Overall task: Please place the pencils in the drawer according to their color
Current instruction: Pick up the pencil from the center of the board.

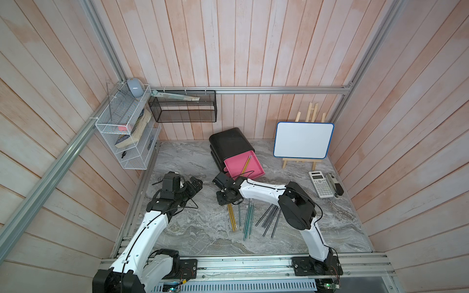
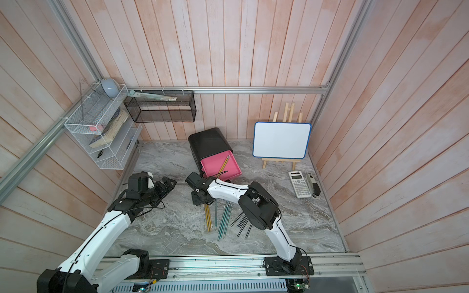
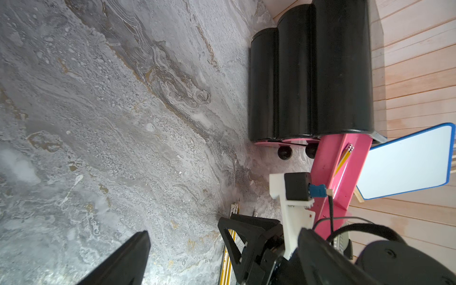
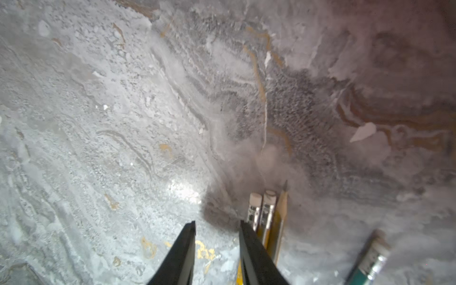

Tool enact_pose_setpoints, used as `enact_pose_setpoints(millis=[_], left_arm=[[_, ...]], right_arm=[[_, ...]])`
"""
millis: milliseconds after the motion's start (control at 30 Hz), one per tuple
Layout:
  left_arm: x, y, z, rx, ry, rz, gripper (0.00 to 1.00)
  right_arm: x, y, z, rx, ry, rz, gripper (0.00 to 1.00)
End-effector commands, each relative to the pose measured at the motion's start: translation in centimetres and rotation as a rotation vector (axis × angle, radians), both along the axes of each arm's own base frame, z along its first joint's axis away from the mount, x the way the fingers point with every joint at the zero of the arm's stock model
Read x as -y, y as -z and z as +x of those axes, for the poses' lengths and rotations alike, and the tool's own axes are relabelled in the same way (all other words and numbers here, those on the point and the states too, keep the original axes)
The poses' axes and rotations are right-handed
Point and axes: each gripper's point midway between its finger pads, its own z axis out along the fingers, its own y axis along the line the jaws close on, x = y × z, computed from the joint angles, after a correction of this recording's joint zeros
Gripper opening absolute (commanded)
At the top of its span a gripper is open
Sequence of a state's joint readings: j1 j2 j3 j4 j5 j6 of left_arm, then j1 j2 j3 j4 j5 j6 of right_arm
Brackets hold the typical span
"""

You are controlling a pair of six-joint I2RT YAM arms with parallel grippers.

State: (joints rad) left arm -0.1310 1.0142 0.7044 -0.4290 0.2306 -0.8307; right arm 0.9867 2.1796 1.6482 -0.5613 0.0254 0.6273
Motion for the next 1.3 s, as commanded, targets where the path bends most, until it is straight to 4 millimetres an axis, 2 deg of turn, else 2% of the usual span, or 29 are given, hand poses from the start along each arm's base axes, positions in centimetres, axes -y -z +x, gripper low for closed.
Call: enact_pose_setpoints(millis=[0, 200, 700, 1000, 1167, 1267], left_arm=[[0.1, 0.3, 0.1, 0.011, 0.016, 0.004, 1.00], [0.1, 0.3, 0.2, 0.014, 0.017, 0.002, 1.00], [0.3, 0.4, 0.2, 0.014, 0.023, -0.007, 0.99], [0.3, 0.3, 0.1, 0.017, 0.024, -0.012, 0.99], [0.4, 0.3, 0.1, 0.018, 0.027, -0.012, 1.00], [0.4, 0.4, 0.1, 0.019, 0.026, -0.014, 1.00]], right_arm=[[1.0, 1.2, 0.8, 0.005, 0.021, -0.042, 0.35], [1.3, 1.0, 1.2, 0.014, 0.031, -0.052, 0.35], [1.4, -2.2, 2.1, 0.084, 0.060, -0.020, 0.34], [1.8, -2.6, 2.5, 0.111, 0.076, -0.034, 0.34], [1.6, -3.7, 2.9, 0.141, 0.082, -0.006, 0.34], [1.9, -3.4, 2.9, 0.141, 0.087, -0.024, 0.34]])
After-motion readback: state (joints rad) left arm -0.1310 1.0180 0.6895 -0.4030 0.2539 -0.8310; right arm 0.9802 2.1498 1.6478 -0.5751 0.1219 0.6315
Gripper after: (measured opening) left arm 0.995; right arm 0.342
